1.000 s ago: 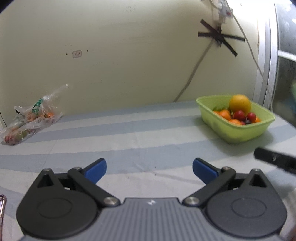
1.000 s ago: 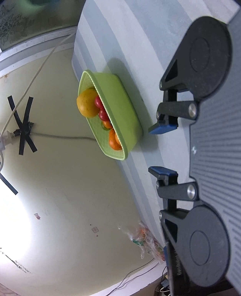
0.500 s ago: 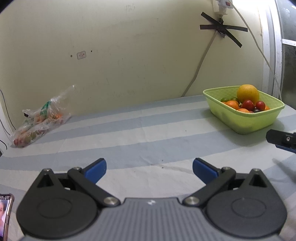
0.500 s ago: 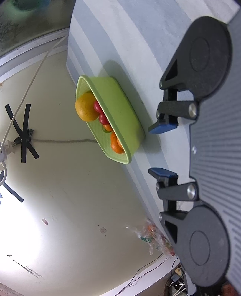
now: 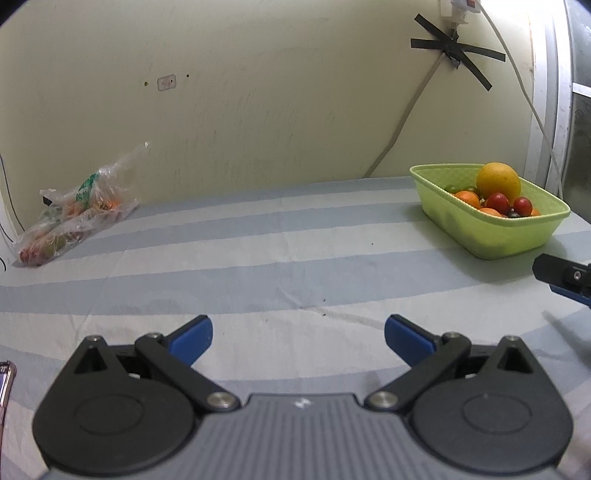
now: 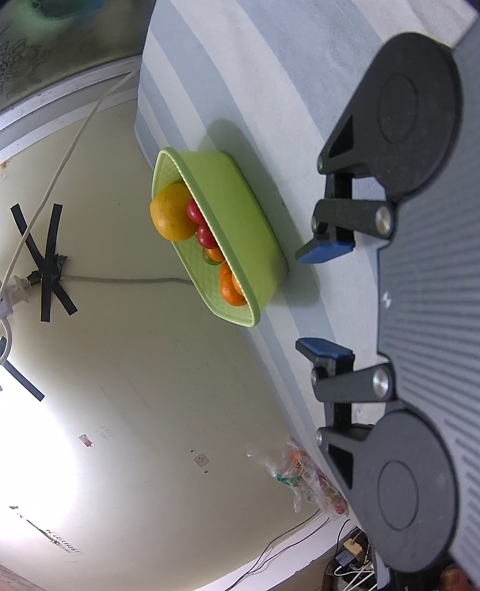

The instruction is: Organize fruits

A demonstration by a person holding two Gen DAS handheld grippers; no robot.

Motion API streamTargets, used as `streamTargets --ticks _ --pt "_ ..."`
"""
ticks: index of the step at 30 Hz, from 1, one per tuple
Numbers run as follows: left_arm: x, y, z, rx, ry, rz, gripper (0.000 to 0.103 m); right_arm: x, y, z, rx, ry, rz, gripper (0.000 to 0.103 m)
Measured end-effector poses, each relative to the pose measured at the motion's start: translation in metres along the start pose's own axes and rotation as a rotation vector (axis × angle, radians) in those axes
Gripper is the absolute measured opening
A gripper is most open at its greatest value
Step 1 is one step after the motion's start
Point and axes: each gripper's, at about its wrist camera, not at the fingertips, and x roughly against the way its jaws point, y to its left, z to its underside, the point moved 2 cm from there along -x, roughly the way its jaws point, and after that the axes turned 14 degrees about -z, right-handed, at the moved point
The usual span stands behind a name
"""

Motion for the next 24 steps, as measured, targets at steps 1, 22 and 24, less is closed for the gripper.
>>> streamTargets --ticks 1,22,24 --pt "0.000 0.000 0.001 0.000 0.001 -0.001 0.103 0.000 0.000 0.000 0.001 0.000 0.001 0.047" --pt "0.002 -0.002 0.003 0.034 -0.001 0.066 0.103 0.003 0.023 0.005 0.179 -0.046 0.070 0.048" --pt "0.003 -0.003 0.003 0.029 -0.005 0.078 0.103 0.004 0.021 0.004 0.166 -0.057 0.073 0.048"
